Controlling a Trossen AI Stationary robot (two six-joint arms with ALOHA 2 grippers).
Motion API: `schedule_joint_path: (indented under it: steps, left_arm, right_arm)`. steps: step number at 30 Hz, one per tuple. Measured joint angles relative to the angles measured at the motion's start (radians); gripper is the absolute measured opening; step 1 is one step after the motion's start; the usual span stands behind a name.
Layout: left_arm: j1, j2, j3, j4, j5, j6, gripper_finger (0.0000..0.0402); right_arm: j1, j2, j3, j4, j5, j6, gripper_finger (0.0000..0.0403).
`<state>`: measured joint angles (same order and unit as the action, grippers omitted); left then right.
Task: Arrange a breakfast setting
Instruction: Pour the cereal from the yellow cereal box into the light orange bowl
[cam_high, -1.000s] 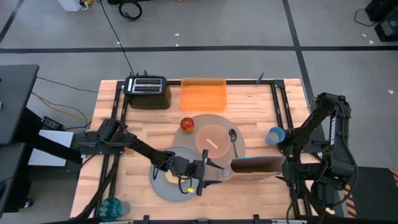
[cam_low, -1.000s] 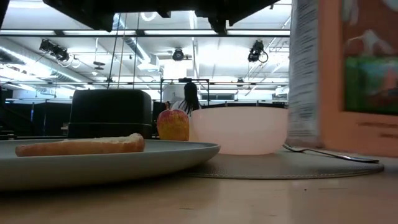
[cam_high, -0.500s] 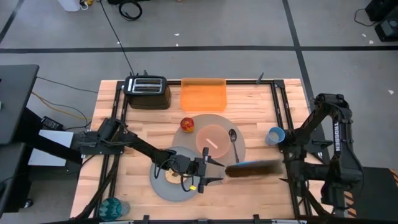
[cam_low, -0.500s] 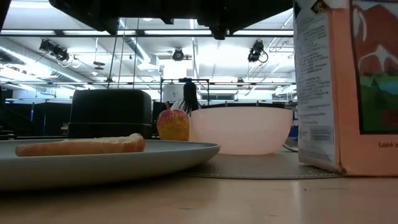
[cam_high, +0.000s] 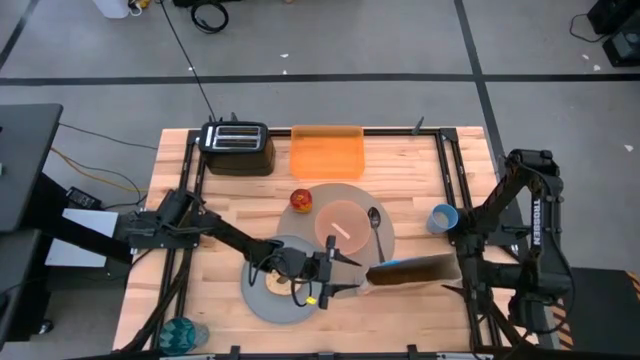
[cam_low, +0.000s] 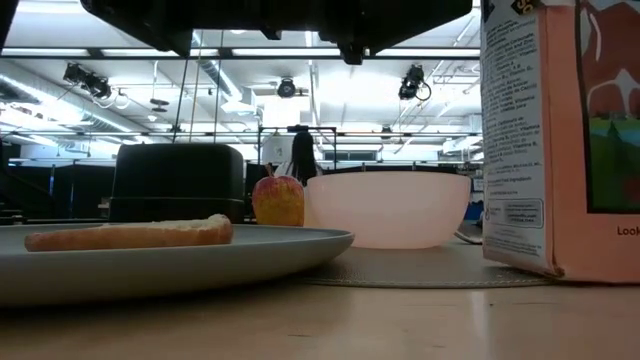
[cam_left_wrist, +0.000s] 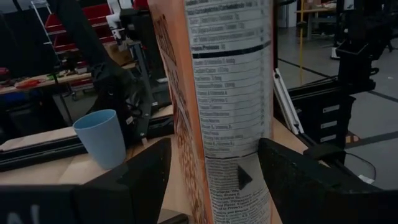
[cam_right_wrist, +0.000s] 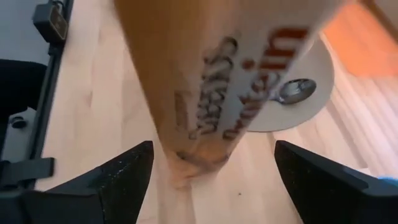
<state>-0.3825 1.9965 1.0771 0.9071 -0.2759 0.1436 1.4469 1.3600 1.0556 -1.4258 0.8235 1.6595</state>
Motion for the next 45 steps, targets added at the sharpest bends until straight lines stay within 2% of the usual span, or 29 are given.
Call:
schedule_joint_path:
  steps: [3, 6, 11, 15, 22, 25, 28, 32, 39, 42, 45]
  left_arm:
    - [0.0, 0.0, 0.0, 0.0, 0.0, 0.0, 0.0249]
    - [0.0, 0.0, 0.0, -0.001, 0.001, -0.001, 0.0249]
    - [0.0, 0.0, -0.001, -0.001, 0.001, -0.001, 0.0249]
    - [-0.001, 0.0, -0.001, -0.003, 0.002, -0.001, 0.0249]
    - [-0.001, 0.0, -0.001, -0.006, 0.0, 0.0, 0.0249]
    - [0.002, 0.0, -0.001, -0.006, 0.001, 0.0, 0.0249]
    - [0.007, 0.0, -0.001, -0.005, 0.001, 0.0, 0.0249]
    - [0.008, 0.0, -0.001, -0.003, 0.0, 0.0, 0.0249]
    - [0.0, 0.0, -0.001, -0.006, -0.002, 0.002, 0.0249]
    - [-0.012, -0.004, -0.001, -0.018, -0.021, 0.027, 0.0249]
    - [-0.033, -0.037, -0.001, -0.1, -0.091, 0.056, 0.0249]
  right_arm:
    - [-0.044, -0.027, -0.008, 0.027, 0.002, -0.074, 0.0355]
    - [-0.085, -0.051, -0.012, 0.127, -0.001, -0.222, 0.0364]
    - [-0.148, -0.066, -0.014, 0.24, 0.053, -0.423, 0.0367]
    - [-0.162, -0.067, -0.087, 0.35, 0.127, -0.464, 0.0358]
    - [-0.164, -0.082, -0.292, 0.73, 0.228, -0.533, 0.0347]
    - [-0.179, -0.082, -0.325, 0.86, 0.275, -0.627, 0.0346]
    - [-0.192, -0.082, -0.329, 0.914, 0.344, -0.704, 0.0343]
    - [-0.208, -0.082, -0.329, 0.921, 0.402, -0.739, 0.0316]
    - [-0.233, -0.082, -0.329, 0.941, 0.406, -0.746, 0.0238]
    - [-0.239, -0.082, -0.327, 0.963, 0.394, -0.761, 0.0203]
    - [-0.249, -0.082, -0.296, 0.969, 0.336, -0.801, 0.0171]
